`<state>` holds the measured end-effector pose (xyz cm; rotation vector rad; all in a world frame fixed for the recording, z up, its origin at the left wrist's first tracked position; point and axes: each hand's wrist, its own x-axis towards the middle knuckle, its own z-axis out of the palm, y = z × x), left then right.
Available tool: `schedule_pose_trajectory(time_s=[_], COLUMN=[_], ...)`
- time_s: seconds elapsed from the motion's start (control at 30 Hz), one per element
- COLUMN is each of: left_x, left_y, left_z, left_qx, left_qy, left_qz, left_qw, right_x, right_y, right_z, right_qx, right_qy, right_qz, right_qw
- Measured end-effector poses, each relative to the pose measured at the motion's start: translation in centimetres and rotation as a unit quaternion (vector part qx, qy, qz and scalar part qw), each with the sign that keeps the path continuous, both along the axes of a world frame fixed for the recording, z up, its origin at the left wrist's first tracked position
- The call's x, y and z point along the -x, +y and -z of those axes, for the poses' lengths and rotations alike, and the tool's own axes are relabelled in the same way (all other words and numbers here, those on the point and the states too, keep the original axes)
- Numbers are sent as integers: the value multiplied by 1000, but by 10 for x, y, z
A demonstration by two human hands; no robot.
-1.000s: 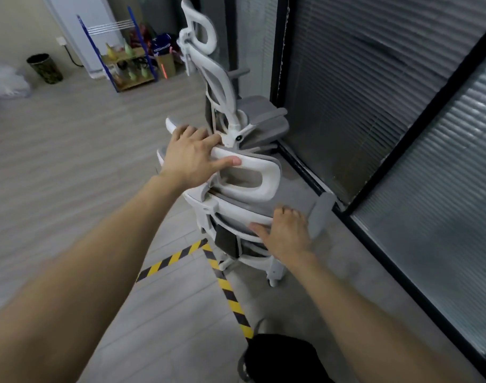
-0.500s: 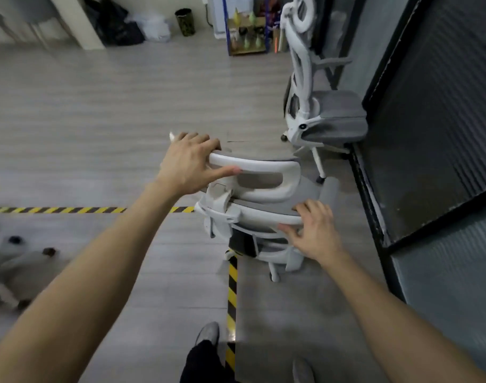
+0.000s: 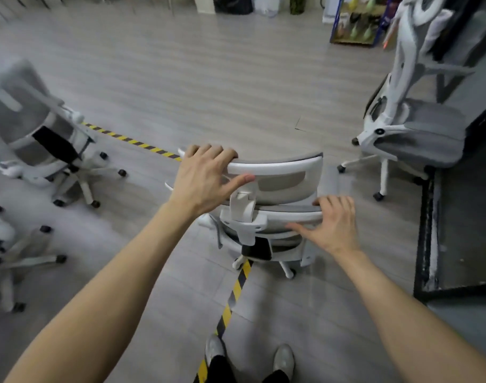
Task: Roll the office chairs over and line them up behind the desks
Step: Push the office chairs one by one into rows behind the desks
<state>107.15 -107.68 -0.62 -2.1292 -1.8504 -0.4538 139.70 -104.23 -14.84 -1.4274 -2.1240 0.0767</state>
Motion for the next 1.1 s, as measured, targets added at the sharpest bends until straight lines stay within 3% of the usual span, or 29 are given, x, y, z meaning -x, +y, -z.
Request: schedule_pose_trajectory(time_s=[0.53,1.1], left_x=[127,263], left_y=[-195,-390], left_z=[13,28], left_qx=[-92,-157], left_qy=[-14,40], left_qz=[-232,-461], left_qw=[968,873], right_x=[184,410], right_y=[-47,-150], right_z=[-7,-13], right_qx=[21,20], right_qy=[0,-53], right_qz=[-251,-470], right_qw=[968,881])
